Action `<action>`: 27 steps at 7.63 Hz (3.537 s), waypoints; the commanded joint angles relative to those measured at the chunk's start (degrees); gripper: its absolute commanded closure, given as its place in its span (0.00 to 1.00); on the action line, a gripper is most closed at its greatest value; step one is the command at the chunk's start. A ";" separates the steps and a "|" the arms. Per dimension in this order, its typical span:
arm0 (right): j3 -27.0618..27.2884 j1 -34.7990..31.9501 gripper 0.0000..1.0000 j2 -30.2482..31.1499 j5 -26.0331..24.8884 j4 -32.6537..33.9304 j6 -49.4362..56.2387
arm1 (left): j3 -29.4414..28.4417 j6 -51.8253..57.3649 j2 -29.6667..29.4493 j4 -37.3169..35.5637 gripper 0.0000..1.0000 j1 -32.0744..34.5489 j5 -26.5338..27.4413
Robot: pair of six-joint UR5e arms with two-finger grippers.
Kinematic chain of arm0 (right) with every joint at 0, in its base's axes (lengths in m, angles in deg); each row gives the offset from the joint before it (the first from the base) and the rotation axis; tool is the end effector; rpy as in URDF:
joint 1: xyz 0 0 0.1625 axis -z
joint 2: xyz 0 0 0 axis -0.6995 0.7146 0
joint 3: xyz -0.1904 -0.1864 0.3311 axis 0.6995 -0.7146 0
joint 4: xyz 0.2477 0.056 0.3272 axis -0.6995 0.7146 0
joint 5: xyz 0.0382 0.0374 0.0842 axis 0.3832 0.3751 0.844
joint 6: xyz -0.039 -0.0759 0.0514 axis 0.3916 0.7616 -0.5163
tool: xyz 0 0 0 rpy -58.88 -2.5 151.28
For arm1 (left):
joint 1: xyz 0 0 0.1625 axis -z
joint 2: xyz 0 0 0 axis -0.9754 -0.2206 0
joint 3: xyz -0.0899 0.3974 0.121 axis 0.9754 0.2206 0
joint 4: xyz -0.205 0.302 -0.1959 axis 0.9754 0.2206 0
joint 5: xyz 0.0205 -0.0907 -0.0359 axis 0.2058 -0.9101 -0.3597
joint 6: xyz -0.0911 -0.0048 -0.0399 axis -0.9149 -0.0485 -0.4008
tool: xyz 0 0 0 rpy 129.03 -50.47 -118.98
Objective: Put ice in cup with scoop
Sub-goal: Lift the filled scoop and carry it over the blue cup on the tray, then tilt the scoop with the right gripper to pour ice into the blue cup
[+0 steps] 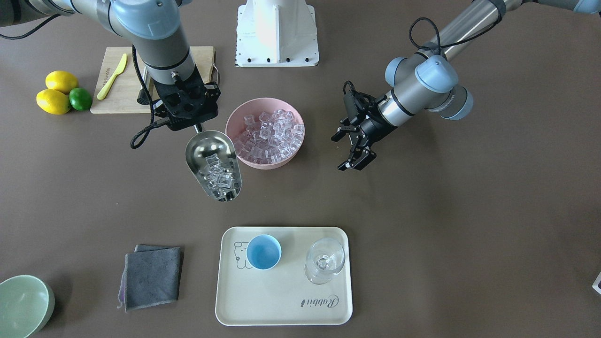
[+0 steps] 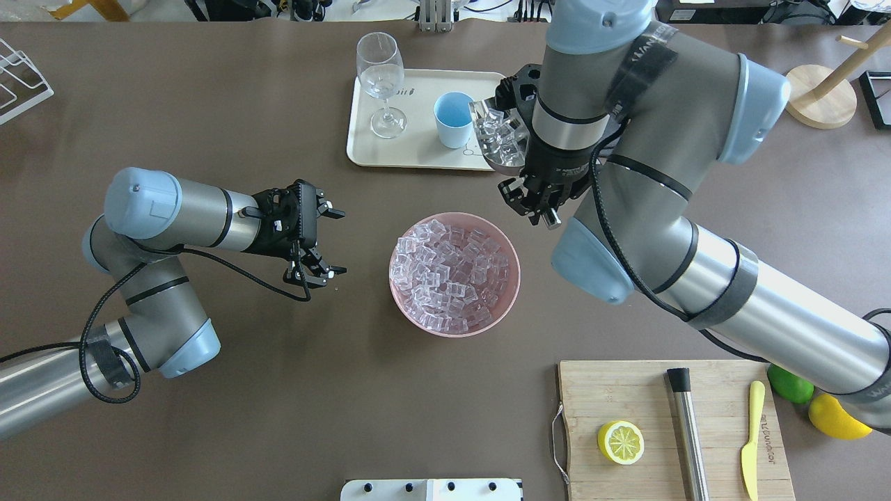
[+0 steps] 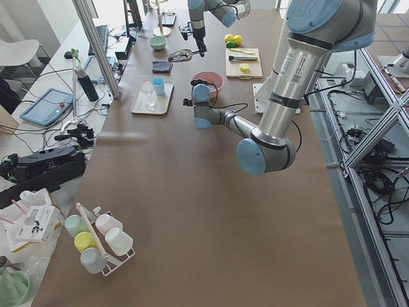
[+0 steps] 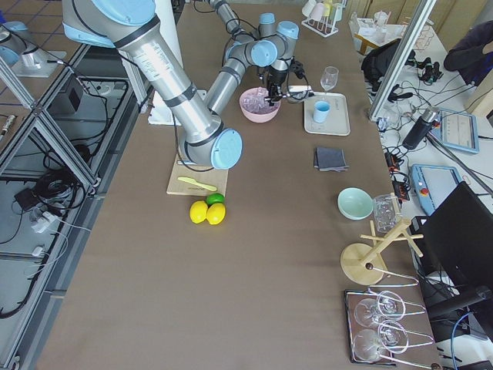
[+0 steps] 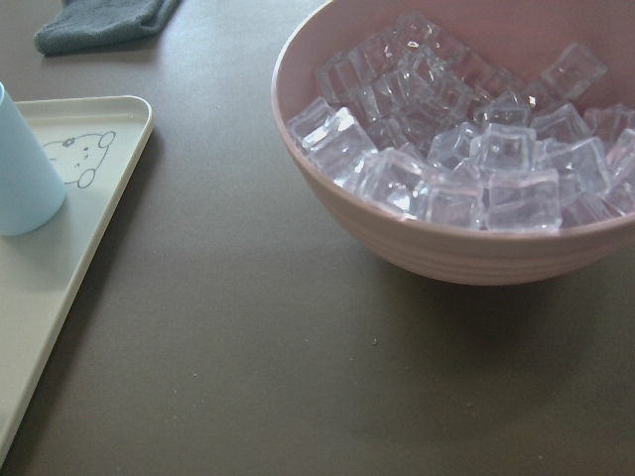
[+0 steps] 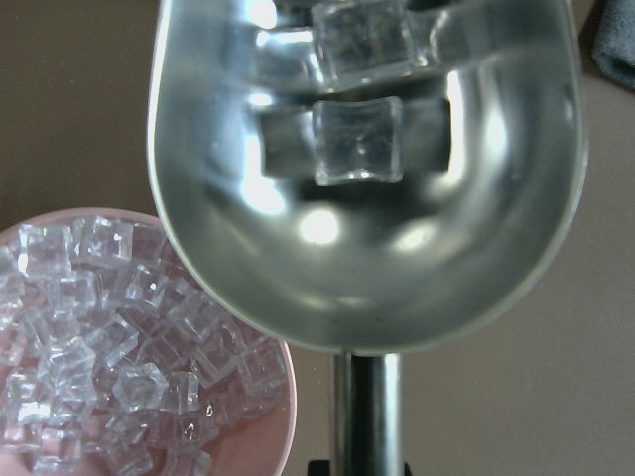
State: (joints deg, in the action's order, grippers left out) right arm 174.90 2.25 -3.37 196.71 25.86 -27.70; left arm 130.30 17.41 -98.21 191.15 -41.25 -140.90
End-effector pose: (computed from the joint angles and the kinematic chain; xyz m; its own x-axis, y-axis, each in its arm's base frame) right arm -0.4208 -0.4885 0.1798 0.6672 -0.3344 0.6655 0.3206 0.9355 0.1487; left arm 0.4762 -0.4580 0.3399 0.1680 0.9835 0.0665 -0.1545 -0.0404 0.9872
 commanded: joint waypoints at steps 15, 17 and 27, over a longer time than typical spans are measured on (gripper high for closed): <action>-28.61 -8.05 1.00 -15.46 32.82 1.09 -2.22 | -1.00 -0.21 0.93 1.43 0.02 -0.23 0.32; -28.09 -7.52 1.00 -14.67 32.73 0.74 -2.22 | -1.00 -0.22 0.93 1.69 0.02 -0.23 0.41; -28.35 -8.31 1.00 -13.44 42.05 -1.79 -2.83 | -1.09 -0.22 1.19 1.69 0.02 -0.14 0.41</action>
State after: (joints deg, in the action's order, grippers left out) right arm 146.55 -6.00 -17.45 238.92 26.30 -30.45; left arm 129.21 17.19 -97.06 192.85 -41.40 -140.49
